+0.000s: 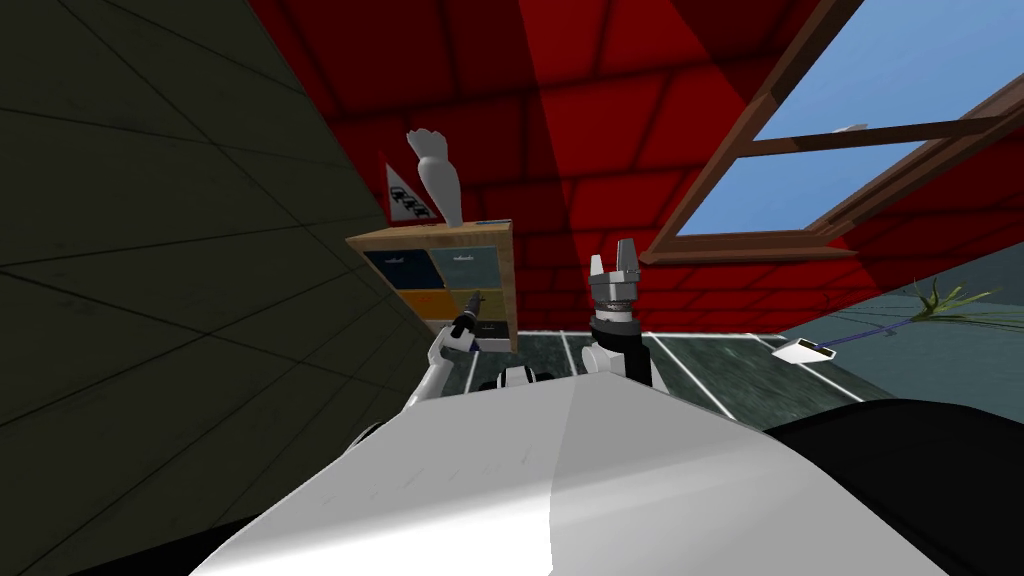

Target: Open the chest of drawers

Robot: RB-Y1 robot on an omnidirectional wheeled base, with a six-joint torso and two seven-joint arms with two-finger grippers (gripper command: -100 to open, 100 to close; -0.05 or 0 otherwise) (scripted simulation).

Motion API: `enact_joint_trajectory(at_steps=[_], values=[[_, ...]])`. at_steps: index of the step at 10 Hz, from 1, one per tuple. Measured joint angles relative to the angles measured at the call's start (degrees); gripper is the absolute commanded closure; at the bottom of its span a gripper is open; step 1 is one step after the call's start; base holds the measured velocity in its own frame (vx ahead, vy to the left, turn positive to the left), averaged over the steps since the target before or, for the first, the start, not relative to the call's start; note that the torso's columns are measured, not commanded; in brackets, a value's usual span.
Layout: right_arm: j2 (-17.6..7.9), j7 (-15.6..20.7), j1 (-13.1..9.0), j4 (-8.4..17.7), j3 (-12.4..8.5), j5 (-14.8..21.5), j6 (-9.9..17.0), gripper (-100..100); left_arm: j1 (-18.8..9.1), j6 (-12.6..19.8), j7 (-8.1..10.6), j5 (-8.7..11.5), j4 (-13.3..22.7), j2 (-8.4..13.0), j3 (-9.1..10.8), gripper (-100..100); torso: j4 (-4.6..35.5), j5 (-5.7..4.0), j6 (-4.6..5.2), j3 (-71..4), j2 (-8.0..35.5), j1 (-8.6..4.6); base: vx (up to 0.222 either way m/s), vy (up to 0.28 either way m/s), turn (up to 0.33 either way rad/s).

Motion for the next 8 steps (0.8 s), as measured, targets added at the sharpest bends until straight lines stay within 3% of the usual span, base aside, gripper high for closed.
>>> enact_joint_trajectory(at_steps=[8], values=[[-0.01,0.00,0.00,0.00,-0.01,0.00,0.00,0,2.53,1.88,-3.60,-8.17,-1.96,-11.74,-0.10,100,0.12,-0.07,-0.19,0.10,0.16,-0.02,-0.009,0.087,0.016]])
